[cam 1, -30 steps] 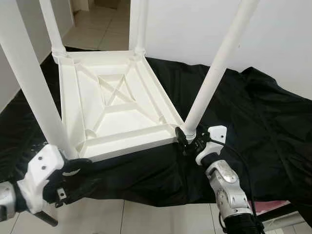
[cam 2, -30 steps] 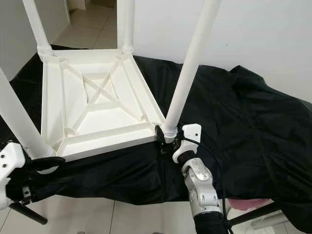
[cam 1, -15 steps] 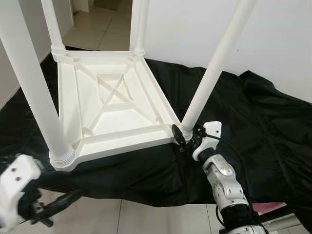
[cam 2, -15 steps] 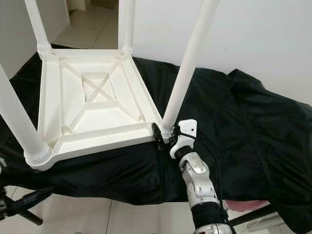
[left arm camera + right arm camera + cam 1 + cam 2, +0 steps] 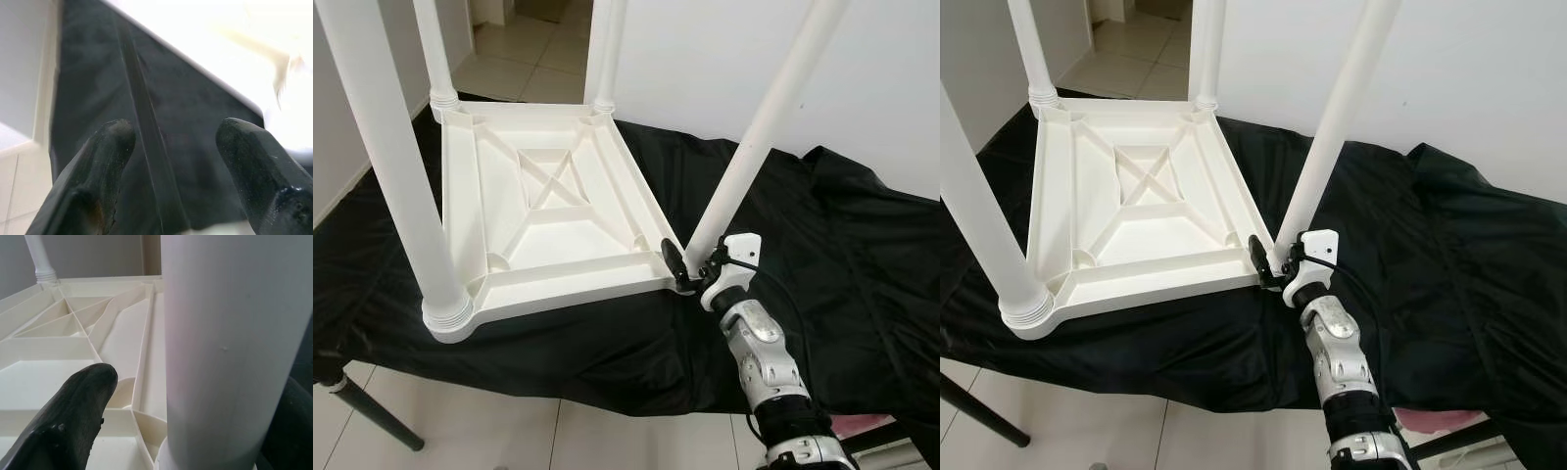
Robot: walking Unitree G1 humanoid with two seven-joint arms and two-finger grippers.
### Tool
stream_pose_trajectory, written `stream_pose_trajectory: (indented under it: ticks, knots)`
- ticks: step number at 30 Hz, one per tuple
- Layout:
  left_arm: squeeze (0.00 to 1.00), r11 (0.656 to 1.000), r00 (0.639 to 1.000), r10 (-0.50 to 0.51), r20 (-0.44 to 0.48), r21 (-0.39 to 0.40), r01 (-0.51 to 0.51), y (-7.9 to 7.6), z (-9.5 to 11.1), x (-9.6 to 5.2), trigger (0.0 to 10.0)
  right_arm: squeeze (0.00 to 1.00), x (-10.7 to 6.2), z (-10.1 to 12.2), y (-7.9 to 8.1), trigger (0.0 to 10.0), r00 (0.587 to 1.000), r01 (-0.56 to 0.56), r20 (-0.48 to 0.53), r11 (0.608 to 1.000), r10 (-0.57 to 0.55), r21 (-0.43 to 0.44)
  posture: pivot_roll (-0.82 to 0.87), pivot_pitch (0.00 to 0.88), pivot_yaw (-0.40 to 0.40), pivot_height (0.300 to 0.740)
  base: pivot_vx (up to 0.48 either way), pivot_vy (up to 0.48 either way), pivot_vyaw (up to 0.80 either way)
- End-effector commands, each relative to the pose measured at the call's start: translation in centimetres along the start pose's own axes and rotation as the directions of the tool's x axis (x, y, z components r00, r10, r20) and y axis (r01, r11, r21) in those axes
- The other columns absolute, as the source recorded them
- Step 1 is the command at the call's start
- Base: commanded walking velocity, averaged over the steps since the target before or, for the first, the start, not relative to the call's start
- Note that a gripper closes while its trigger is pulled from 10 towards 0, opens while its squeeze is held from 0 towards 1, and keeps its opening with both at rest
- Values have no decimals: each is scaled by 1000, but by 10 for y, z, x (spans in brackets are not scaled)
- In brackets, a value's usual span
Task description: Building children table
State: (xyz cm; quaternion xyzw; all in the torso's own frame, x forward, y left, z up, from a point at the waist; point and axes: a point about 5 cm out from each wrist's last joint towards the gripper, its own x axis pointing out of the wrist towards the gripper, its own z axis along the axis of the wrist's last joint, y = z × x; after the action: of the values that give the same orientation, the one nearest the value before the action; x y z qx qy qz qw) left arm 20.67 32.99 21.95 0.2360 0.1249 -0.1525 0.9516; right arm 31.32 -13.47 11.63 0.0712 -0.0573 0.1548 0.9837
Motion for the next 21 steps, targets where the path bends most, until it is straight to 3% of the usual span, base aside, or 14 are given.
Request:
stream_pose_trajectory:
  ticks: [1, 7, 10, 12, 15, 16, 17, 19, 21]
  knots:
    - [0, 999, 999, 32, 19, 4, -32, -1, 1, 7, 10000, 0, -2, 1, -3, 10000, 1000, 11, 5, 1000, -10, -13, 175, 1, -123, 740, 0, 0, 0]
    - [0, 997, 989, 67, 130, 14, -70, 7, 13, 28, 10000, 0, -3, -1, -2, 10000, 999, 31, 5, 999, -31, -7, 141, 19, -102, 740, 0, 0, 0]
    - [0, 998, 967, 65, 248, -29, -60, 8, 25, 49, 10000, 0, -4, 0, -4, 10000, 998, 55, 9, 998, -55, -18, 100, 29, -78, 740, 0, 0, 0]
    - [0, 998, 967, 65, 248, -29, -60, 8, 25, 49, 10000, 0, -4, 0, -4, 10000, 998, 55, 9, 998, -55, -18, 100, 29, -78, 740, 0, 0, 0]
    - [0, 984, 911, -84, 404, -112, 140, -17, 43, 74, 10000, 0, -4, 1, -8, 10000, 996, 89, 14, 995, -89, -38, 77, 29, -66, 740, 0, 0, 0]
    - [0, 984, 911, -84, 404, -112, 140, -17, 43, 74, 10000, 0, -4, 1, -8, 10000, 996, 89, 14, 995, -89, -38, 77, 29, -66, 740, 0, 0, 0]
    - [0, 973, 892, -138, 431, -108, 203, -26, 46, 79, 10000, 0, -3, 1, -10, 10000, 995, 101, 12, 994, -100, -44, 72, 27, -65, 740, 0, 0, 0]
    - [0, 973, 892, -138, 431, -108, 203, -26, 46, 79, 10000, 0, -3, 1, -10, 10000, 995, 101, 12, 994, -100, -44, 72, 27, -65, 740, 0, 0, 0]
    - [0, 951, 860, -208, 466, -108, 288, -41, 49, 87, 10000, 0, -1, 1, -12, 10000, 994, 109, 10, 993, -108, -52, 61, 23, -62, 740, 0, 0, 0]
